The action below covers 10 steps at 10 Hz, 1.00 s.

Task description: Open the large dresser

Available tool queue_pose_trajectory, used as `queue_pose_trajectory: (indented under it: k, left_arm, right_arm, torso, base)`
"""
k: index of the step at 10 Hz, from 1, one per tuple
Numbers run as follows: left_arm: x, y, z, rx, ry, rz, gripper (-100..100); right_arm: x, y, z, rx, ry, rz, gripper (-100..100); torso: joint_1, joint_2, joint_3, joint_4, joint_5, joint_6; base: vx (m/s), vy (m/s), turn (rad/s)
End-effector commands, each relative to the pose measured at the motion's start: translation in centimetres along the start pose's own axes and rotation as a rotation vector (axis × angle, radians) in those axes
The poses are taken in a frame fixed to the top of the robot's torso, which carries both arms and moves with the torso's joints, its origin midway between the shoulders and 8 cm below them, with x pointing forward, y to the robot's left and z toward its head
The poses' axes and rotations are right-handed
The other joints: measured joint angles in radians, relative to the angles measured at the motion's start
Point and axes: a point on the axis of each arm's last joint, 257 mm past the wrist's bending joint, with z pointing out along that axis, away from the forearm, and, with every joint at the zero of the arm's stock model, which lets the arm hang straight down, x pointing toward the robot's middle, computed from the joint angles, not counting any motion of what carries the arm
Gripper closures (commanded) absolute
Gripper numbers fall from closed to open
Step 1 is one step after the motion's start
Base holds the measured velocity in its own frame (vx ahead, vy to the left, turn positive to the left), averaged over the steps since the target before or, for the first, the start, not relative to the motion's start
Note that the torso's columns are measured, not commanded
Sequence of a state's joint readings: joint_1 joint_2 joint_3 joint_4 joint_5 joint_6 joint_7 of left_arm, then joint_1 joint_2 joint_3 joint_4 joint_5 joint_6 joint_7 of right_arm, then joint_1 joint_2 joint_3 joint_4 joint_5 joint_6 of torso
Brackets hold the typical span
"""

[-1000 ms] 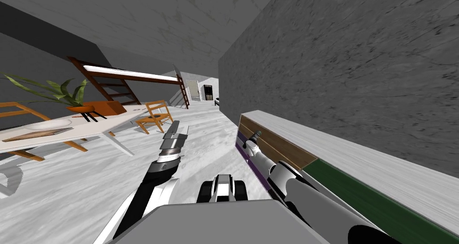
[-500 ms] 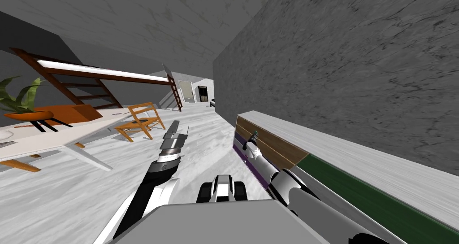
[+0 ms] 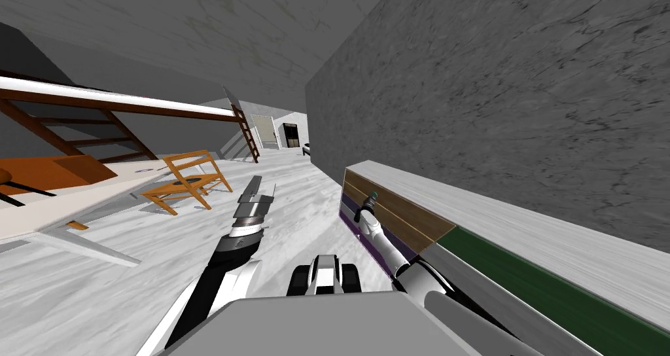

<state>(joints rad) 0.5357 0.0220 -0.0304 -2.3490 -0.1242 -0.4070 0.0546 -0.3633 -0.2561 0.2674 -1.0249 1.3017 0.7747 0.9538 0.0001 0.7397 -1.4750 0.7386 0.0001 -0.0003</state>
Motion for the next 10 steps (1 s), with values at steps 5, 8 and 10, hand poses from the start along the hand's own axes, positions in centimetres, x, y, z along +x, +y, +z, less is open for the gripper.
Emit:
queue_pose_trajectory:
  k: [5, 8, 10]
  left_arm:
    - [0.0, 0.0, 0.0, 0.000, 0.000, 0.000, 0]
    - [0.0, 0.0, 0.0, 0.000, 0.000, 0.000, 0]
    - [0.0, 0.0, 0.0, 0.000, 0.000, 0.000, 0]
  right_arm:
    - [0.8, -1.6, -1.7, 0.018, -0.054, -0.006, 100]
    - [2.7, -2.2, -2.9, 0.030, -0.060, -0.062, 100]
    - [2.8, -3.5, -2.8, 0.050, -0.061, -0.047, 100]
  torso:
    - [0.000, -0.002, -0.001, -0.001, 0.000, 0.001]
    - [0.000, -0.001, -0.001, 0.000, 0.000, 0.000]
    - [-0.001, -0.001, -0.001, 0.000, 0.000, 0.000]
  base:
    - [0.057, 0.055, -0.109]
    - [0.059, 0.058, -0.113]
    - [0.034, 0.038, -0.046]
